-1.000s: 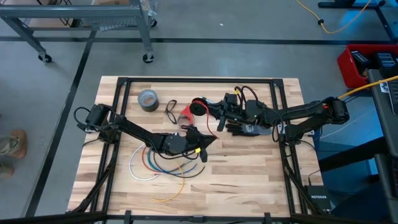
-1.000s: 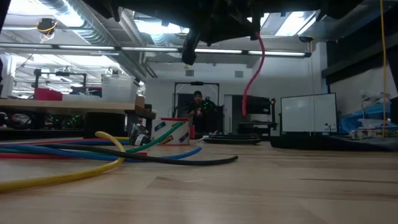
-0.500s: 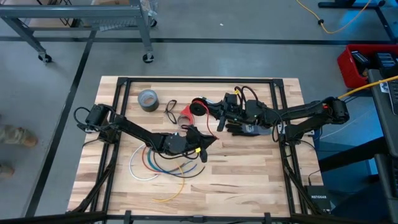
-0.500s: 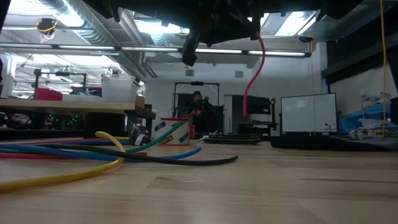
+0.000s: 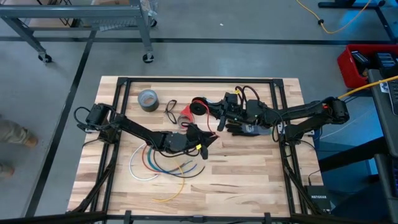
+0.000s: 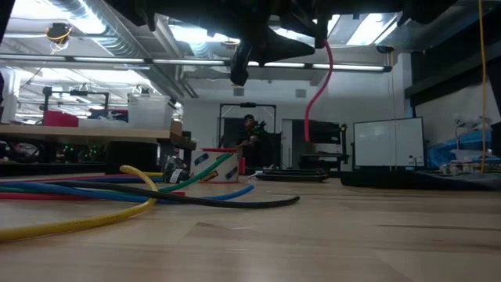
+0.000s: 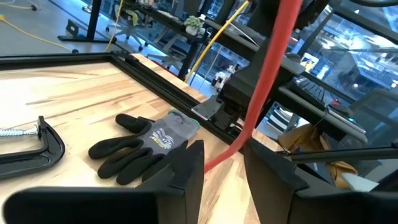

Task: Coil cords
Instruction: Coil the orange wire on the spool

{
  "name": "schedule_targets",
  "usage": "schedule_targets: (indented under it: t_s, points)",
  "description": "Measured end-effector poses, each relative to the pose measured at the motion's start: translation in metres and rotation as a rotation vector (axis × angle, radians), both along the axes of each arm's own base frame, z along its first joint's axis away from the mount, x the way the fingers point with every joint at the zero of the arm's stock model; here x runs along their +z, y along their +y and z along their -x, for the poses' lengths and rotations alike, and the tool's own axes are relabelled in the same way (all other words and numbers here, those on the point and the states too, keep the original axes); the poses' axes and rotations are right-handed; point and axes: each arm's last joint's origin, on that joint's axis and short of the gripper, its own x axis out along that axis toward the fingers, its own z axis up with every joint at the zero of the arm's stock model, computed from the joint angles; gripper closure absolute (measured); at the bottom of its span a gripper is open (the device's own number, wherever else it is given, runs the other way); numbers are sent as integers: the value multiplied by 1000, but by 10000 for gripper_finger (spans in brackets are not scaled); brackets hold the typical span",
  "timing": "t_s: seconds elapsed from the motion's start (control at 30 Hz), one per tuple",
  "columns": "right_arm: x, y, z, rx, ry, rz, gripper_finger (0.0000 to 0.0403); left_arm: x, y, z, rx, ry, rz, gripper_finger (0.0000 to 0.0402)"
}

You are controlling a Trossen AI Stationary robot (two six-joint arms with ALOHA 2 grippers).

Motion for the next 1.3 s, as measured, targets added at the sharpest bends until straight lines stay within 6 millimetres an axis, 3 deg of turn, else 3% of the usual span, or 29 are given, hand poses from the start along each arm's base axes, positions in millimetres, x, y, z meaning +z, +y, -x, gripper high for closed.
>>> schedule_targets:
  t_s: [0.63, 0.97, 1.3]
  points:
    - [3, 0, 0, 0, -33, 2, 397, 11, 1, -1, -2, -76, -73, 346]
    - [3, 0, 0, 2, -31, 13, 397, 7, -4, 0, -14, -40, -53, 396]
    - [10, 3, 9, 94, -4, 40, 397, -8, -15, 6, 26, 76, 39, 398]
